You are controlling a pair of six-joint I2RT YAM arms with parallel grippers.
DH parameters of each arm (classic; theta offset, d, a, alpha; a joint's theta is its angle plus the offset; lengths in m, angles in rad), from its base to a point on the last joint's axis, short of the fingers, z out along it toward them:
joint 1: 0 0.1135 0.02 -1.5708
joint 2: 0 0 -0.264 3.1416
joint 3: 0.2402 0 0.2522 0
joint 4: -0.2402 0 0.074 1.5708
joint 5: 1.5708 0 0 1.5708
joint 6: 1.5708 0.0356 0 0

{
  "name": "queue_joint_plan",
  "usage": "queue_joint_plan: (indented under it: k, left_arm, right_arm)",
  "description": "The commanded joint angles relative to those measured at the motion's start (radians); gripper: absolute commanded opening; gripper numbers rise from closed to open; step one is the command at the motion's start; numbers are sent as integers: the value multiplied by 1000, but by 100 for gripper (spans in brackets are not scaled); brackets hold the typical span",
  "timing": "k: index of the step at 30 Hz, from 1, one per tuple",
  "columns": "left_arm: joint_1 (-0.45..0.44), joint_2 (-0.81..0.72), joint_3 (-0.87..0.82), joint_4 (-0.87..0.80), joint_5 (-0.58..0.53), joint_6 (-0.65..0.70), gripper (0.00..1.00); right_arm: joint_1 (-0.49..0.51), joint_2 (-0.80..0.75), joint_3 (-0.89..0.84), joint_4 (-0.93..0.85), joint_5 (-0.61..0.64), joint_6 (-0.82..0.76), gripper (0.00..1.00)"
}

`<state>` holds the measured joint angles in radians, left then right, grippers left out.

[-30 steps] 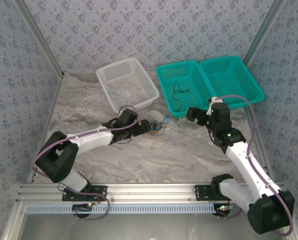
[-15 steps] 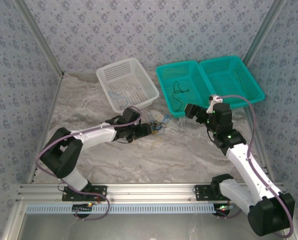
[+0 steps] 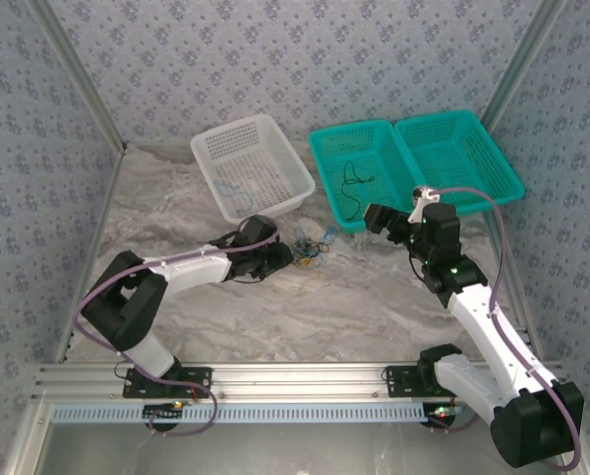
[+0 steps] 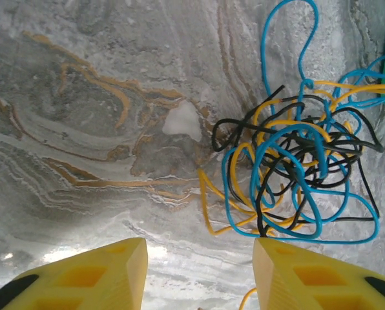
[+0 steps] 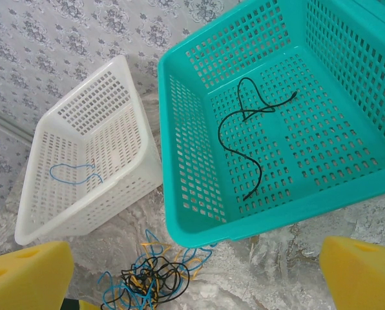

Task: Untangle the cables

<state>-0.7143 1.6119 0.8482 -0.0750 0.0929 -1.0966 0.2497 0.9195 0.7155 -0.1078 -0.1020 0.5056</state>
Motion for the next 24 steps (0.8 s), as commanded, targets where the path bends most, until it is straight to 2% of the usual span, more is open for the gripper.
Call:
queue_joint_plan:
  k: [1, 5, 10, 15, 21, 24]
  left_arm:
    - [-2, -61, -69, 137, -26, -59, 56]
    - [2, -100, -123, 157, -73, -104, 58]
    - [23, -109, -211, 272, -66, -190, 59]
    - [22, -44, -109, 195, -6, -136, 50]
    - [25, 27, -48, 173, 40, -121, 46]
    - [27, 40, -41, 174, 51, -123, 39]
  right_arm:
    - [7, -14, -5, 2, -6, -5, 100]
    - [8, -11, -6, 1, -5, -3, 100]
    - [8, -8, -4, 2, -6, 0, 100]
    - [7, -4, 1, 2, -2, 1, 100]
    - [8, -5, 10, -12, -3, 3, 100]
    - [9, -7, 12, -24, 0, 0, 100]
